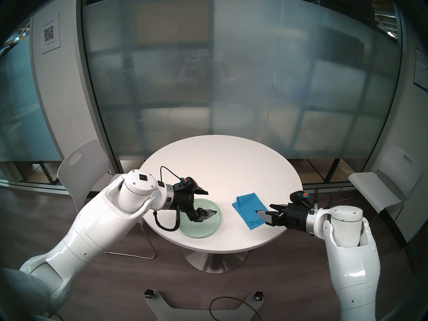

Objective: Fold the napkin in half twice and place it beside the plate

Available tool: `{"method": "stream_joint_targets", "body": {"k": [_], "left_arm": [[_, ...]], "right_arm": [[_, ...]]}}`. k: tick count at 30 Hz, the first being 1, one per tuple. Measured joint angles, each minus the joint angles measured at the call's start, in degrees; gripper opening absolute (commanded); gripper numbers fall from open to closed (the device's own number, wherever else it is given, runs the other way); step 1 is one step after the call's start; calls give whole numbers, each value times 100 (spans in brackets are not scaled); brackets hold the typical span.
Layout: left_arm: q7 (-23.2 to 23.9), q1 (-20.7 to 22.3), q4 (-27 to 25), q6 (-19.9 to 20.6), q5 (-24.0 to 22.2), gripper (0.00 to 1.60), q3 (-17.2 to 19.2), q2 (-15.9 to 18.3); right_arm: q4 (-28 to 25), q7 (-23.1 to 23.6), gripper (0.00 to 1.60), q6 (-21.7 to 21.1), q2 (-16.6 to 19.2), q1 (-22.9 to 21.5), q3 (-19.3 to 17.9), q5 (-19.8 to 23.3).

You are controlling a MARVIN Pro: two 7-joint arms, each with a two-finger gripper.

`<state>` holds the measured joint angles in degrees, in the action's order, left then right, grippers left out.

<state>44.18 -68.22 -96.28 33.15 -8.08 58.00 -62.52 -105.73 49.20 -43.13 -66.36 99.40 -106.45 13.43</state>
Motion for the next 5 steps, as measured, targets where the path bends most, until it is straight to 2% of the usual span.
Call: {"method": "stream_joint_targets", "body": {"k": [5], "left_arm": [[1,0,0,0,0,160,0,0]], "right_arm": [[0,3,159,0,-4,-1,-1,-2]]}}
